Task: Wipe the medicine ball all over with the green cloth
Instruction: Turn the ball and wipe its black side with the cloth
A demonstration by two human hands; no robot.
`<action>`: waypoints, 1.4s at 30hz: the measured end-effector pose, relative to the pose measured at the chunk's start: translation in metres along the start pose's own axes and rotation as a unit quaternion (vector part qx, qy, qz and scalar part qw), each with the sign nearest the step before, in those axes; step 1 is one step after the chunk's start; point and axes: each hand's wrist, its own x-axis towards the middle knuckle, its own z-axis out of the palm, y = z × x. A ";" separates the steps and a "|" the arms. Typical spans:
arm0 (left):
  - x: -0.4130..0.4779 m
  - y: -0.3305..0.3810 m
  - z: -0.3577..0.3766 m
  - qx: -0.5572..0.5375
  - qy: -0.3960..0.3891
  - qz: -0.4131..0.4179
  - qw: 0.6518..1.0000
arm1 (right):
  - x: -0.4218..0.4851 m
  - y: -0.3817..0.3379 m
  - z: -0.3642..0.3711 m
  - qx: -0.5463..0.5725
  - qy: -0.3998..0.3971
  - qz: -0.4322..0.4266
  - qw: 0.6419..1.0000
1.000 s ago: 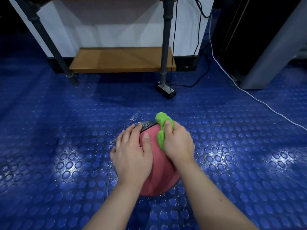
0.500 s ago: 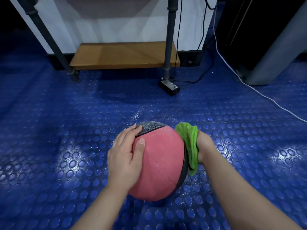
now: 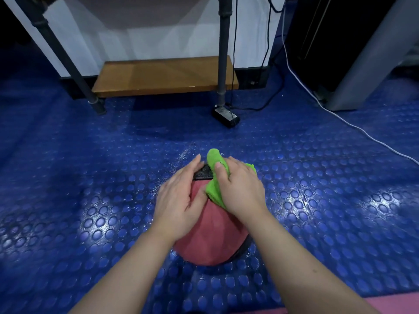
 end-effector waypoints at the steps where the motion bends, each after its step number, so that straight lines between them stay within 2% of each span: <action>1: 0.002 0.000 0.000 0.004 -0.002 0.001 1.000 | 0.003 0.000 -0.003 0.016 -0.002 0.019 1.000; 7: 0.011 -0.004 0.001 -0.005 -0.006 -0.010 1.000 | 0.036 0.004 -0.009 0.053 -0.072 0.140 0.986; 14: 0.005 -0.009 -0.004 -0.025 0.004 0.005 1.000 | 0.057 0.029 -0.005 0.097 -0.105 0.182 0.973; 20: 0.001 -0.028 -0.012 -0.098 0.010 -0.009 0.995 | 0.047 0.021 0.005 0.154 -0.039 0.185 0.970; 22: -0.002 -0.035 -0.017 -0.124 0.003 -0.022 0.992 | 0.040 0.015 0.009 0.148 -0.009 0.158 0.976; 24: -0.003 -0.036 -0.022 -0.130 -0.006 -0.051 0.990 | 0.035 0.010 0.013 0.113 0.023 0.113 0.987; 27: -0.004 -0.017 -0.019 -0.070 0.012 -0.163 0.984 | 0.032 0.007 0.015 0.054 0.056 0.094 0.992; 30: -0.010 0.014 -0.001 0.001 0.061 -0.243 0.968 | 0.028 0.011 0.015 0.080 0.068 0.072 0.992; 32: -0.014 0.024 0.006 0.038 0.092 -0.240 0.966 | 0.020 0.015 0.014 0.122 0.054 0.056 0.989; 36: -0.015 0.023 0.005 0.066 0.087 -0.220 0.969 | -0.001 0.028 0.013 0.171 0.044 0.052 0.983; 42: -0.024 0.014 0.000 0.046 0.077 -0.169 0.982 | -0.003 0.053 0.018 0.282 0.005 0.140 0.949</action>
